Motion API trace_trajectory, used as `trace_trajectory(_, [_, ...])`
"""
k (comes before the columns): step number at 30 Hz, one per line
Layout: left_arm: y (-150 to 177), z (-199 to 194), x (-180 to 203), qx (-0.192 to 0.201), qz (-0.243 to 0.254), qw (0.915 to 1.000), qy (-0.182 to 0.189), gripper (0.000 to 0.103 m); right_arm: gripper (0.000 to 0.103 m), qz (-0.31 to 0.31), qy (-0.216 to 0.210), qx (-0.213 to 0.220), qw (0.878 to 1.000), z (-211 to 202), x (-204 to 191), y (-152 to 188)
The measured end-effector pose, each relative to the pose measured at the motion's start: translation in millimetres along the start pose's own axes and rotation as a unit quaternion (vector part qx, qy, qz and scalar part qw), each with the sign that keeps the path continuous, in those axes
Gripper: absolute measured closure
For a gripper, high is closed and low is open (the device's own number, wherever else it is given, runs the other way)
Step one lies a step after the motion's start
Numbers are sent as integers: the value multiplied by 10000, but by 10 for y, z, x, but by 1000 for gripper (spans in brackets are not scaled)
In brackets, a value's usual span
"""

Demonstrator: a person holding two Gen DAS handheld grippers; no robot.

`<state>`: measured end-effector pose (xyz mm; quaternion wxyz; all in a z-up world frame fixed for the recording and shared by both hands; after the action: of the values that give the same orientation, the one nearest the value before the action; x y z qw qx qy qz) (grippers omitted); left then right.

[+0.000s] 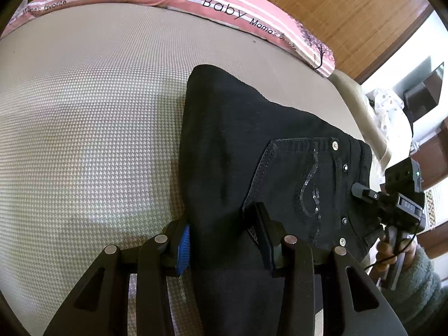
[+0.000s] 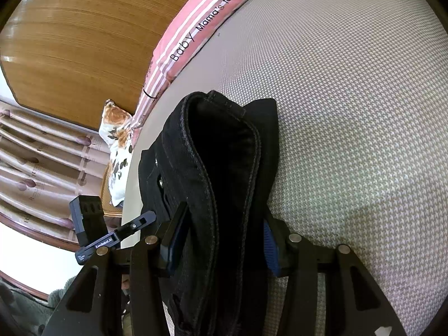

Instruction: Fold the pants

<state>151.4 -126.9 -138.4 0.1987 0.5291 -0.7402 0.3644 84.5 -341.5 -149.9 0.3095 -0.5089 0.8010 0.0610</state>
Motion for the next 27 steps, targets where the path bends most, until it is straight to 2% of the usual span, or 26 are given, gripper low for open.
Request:
trace_trajectory(4, [-2, 2, 1, -15, 28, 9999, -97, 62, 58, -36, 182, 35, 9998, 4, -21, 10])
trace_trajectory(10, [-6, 3, 56, -12, 267, 9988, -399, 63, 66, -15, 714, 175, 9973, 0, -52, 47])
trace_trajectory(19, [-9, -40, 195, 12, 606, 9955, -728, 75, 76, 96, 950, 343, 9948, -89, -127, 66])
trace_trajectory(27, [-12, -145, 260, 156, 629, 9960, -614, 81, 80, 223, 913, 427, 9947, -187, -196, 74])
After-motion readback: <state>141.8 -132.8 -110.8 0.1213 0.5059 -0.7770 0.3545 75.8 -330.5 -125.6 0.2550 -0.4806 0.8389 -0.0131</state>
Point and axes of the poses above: each gripper's, at about its wrist camera, not at the fingertips, and z roughly the way its jaws point, x to its right, y to its underside, the point moved 7 cm from there along z, roughly the way its jaws point, and after that the axes turned 15 degrees about y, right-handed, at the moved point
